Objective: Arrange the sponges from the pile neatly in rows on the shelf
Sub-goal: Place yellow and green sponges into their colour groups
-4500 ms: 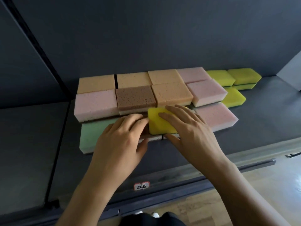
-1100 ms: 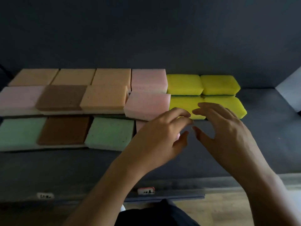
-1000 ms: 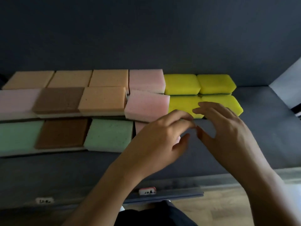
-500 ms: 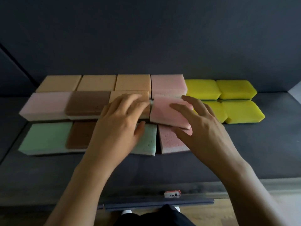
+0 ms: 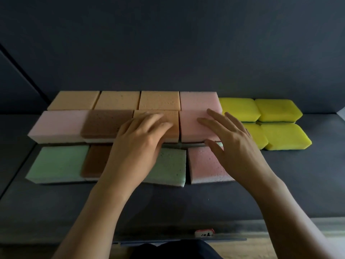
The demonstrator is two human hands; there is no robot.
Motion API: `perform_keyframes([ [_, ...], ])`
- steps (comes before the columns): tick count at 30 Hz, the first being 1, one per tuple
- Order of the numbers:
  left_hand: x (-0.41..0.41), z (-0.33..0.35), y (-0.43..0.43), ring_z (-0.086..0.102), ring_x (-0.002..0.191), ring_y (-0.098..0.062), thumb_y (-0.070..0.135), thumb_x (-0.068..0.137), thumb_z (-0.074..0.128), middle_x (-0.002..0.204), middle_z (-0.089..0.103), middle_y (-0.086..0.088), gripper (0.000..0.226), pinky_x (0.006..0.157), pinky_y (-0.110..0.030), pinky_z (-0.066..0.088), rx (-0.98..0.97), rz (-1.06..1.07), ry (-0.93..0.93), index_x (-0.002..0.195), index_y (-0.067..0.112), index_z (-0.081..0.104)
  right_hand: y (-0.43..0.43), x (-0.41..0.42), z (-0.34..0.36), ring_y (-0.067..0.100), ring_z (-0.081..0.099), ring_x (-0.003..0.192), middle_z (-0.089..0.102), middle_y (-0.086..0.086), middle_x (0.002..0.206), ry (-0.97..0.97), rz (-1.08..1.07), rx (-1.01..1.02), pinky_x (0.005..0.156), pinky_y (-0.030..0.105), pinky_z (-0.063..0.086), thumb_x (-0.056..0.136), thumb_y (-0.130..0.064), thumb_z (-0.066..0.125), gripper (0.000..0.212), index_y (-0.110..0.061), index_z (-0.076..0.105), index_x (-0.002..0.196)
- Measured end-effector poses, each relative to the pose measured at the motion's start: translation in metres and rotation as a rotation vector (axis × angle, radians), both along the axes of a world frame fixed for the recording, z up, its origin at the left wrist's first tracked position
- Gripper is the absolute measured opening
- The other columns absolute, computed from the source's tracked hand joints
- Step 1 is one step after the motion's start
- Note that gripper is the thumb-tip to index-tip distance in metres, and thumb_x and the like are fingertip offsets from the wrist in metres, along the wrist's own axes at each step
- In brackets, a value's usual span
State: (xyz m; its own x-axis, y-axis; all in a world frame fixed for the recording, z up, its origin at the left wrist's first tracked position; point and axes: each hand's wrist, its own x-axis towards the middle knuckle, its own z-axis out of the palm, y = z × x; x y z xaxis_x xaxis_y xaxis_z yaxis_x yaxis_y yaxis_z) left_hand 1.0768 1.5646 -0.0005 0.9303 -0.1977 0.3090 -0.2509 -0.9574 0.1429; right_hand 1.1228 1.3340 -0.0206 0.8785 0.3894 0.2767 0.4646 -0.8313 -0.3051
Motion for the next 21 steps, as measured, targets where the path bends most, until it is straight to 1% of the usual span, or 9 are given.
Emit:
perform_keyframes([
  [2,-0.005,0.004,-0.001,0.044,0.133,-0.024,0.02,0.085,0.063,0.142,0.049,-0.003,0.049,0.109,-0.043,0.037,-0.002,-0.007,0.006,0.134,0.019,0.056,0.0,-0.009,0.007,0.032,0.025,0.147,0.031,0.0,0.159,0.014,-0.015,0.004,0.113,0.055,0.034,0.09,-0.025,0.069,0.063,-0.032,0.041,0.146],
  [4,-0.016,0.005,-0.003,0.047,0.131,-0.026,0.021,0.086,0.062,0.138,0.052,-0.006,0.044,0.107,-0.044,0.039,-0.017,-0.042,-0.031,0.129,0.015,0.059,-0.002,-0.025,0.018,0.028,0.023,0.148,0.03,0.0,0.158,-0.002,-0.011,0.048,0.114,0.05,0.033,0.09,-0.028,0.068,0.061,-0.029,0.043,0.145],
  [6,-0.031,0.003,-0.005,0.051,0.126,-0.027,0.021,0.087,0.062,0.132,0.057,-0.008,0.038,0.104,-0.043,0.042,-0.036,-0.097,-0.088,0.124,0.012,0.064,-0.004,-0.047,0.024,0.026,0.032,0.143,0.039,0.0,0.153,-0.052,0.025,0.093,0.11,0.047,0.038,0.087,-0.028,0.069,0.054,-0.024,0.052,0.138],
  [8,-0.045,-0.003,-0.007,0.053,0.123,-0.026,0.022,0.087,0.062,0.13,0.058,-0.007,0.035,0.102,-0.043,0.045,-0.05,-0.136,-0.09,0.121,0.012,0.067,-0.006,-0.064,0.021,0.026,0.042,0.137,0.047,0.0,0.147,-0.072,0.063,0.065,0.104,0.046,0.044,0.082,-0.029,0.073,0.049,-0.022,0.06,0.129],
  [11,-0.055,-0.019,-0.008,0.051,0.127,-0.025,0.028,0.086,0.066,0.134,0.057,-0.006,0.039,0.103,-0.044,0.045,-0.033,-0.166,-0.013,0.122,0.014,0.066,-0.008,-0.073,0.002,0.026,0.045,0.135,0.051,0.0,0.144,-0.036,0.07,-0.057,0.102,0.043,0.043,0.072,-0.032,0.084,0.059,-0.025,0.062,0.126],
  [13,-0.057,-0.03,-0.007,0.049,0.13,-0.025,0.03,0.085,0.067,0.138,0.054,-0.005,0.042,0.102,-0.045,0.046,-0.016,-0.171,0.032,0.125,0.017,0.064,-0.007,-0.075,-0.011,0.026,0.048,0.134,0.053,-0.001,0.142,-0.005,0.063,-0.092,0.103,0.042,0.043,0.067,-0.026,0.088,0.067,-0.026,0.061,0.128],
  [15,-0.059,-0.036,-0.007,0.048,0.131,-0.025,0.026,0.087,0.065,0.14,0.053,-0.004,0.04,0.101,-0.044,0.046,-0.009,-0.16,0.038,0.126,0.02,0.063,-0.003,-0.077,-0.018,0.026,0.05,0.131,0.056,-0.002,0.139,-0.018,0.054,-0.084,0.101,0.042,0.045,0.067,-0.016,0.087,0.067,-0.025,0.061,0.128],
  [18,-0.06,-0.039,-0.008,0.05,0.129,-0.026,0.021,0.088,0.067,0.138,0.055,-0.005,0.035,0.098,-0.042,0.046,-0.006,-0.102,0.015,0.124,0.02,0.065,0.007,-0.08,-0.023,0.026,0.052,0.129,0.058,-0.003,0.136,-0.078,0.053,-0.036,0.098,0.043,0.047,0.075,-0.011,0.08,0.056,-0.024,0.062,0.127],
  [21,-0.058,-0.04,-0.01,0.049,0.129,-0.027,0.015,0.085,0.073,0.138,0.054,-0.006,0.041,0.099,-0.044,0.046,0.002,-0.056,0.016,0.125,0.019,0.065,0.017,-0.078,-0.025,0.028,0.052,0.127,0.059,-0.002,0.135,-0.097,0.022,-0.013,0.096,0.043,0.047,0.078,-0.011,0.077,0.05,-0.024,0.063,0.125],
])
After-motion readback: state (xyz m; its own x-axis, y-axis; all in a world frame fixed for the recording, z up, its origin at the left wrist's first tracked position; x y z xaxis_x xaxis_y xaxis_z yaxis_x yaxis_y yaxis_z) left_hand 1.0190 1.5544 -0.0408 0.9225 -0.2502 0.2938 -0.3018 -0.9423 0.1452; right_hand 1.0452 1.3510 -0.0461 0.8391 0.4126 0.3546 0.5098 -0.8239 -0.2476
